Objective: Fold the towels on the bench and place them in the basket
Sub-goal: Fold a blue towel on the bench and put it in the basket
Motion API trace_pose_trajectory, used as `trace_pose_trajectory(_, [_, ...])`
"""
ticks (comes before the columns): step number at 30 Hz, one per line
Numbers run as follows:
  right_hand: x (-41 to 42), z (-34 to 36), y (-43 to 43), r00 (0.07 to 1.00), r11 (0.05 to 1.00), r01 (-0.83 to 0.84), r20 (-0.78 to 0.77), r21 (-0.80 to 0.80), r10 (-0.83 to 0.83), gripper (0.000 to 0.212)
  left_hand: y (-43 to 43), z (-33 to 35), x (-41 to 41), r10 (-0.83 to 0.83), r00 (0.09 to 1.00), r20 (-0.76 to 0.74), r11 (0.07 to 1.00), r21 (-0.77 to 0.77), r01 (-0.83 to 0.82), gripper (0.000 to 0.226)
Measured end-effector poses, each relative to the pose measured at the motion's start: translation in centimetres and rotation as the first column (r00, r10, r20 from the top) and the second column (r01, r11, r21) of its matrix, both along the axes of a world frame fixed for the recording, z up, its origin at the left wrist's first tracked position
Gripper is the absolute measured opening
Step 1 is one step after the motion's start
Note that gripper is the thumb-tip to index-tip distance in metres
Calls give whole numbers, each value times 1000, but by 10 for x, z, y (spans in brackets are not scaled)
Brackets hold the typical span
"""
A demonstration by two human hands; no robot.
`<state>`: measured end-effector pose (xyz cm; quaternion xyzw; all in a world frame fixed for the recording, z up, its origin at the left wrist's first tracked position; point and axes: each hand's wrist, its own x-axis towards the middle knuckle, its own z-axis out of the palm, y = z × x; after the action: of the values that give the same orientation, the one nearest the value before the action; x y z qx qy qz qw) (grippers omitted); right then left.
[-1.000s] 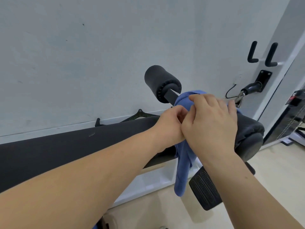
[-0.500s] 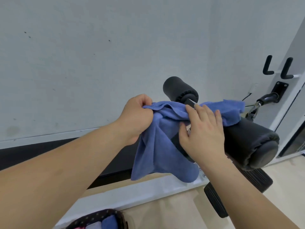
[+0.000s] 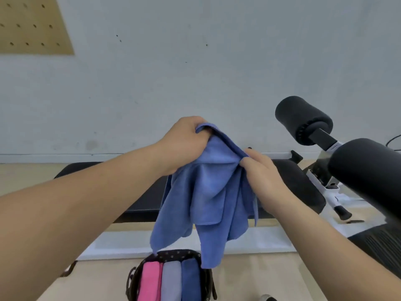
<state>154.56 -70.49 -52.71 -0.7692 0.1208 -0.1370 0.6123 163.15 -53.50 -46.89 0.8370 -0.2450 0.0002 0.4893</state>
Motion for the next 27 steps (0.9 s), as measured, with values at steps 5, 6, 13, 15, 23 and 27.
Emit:
trace_pose_trajectory(5, [16, 2, 30, 998, 993, 57, 33, -99, -54, 27, 58, -2, 9, 53, 987, 151, 978, 194, -82, 23])
trace_pose_trajectory(6, [20, 2, 34, 993, 991, 95, 75, -97, -87, 30, 69, -5, 12, 39, 985, 169, 965, 250, -82, 20])
trace_pose_trajectory(13, [47, -8, 46, 968, 936, 228, 169, -268, -188, 29, 135, -27, 29, 94, 976, 195, 881, 441, -172, 45])
trace_pose_trajectory(15, [54, -15, 40, 967, 927, 238, 155, -289, -200, 32, 153, -34, 28, 126, 988, 92, 904, 400, -153, 42])
trace_pose_trajectory(23, [56, -75, -18, 908, 724, 126, -215, -678, -360, 33, 181, -62, 28, 149, 983, 107, 796, 576, -183, 11])
trace_pose_trajectory(27, [53, -68, -22, 901, 809, 212, -211, -548, -379, 38, 183, -87, 44, 170, 976, 138, 759, 613, -219, 15])
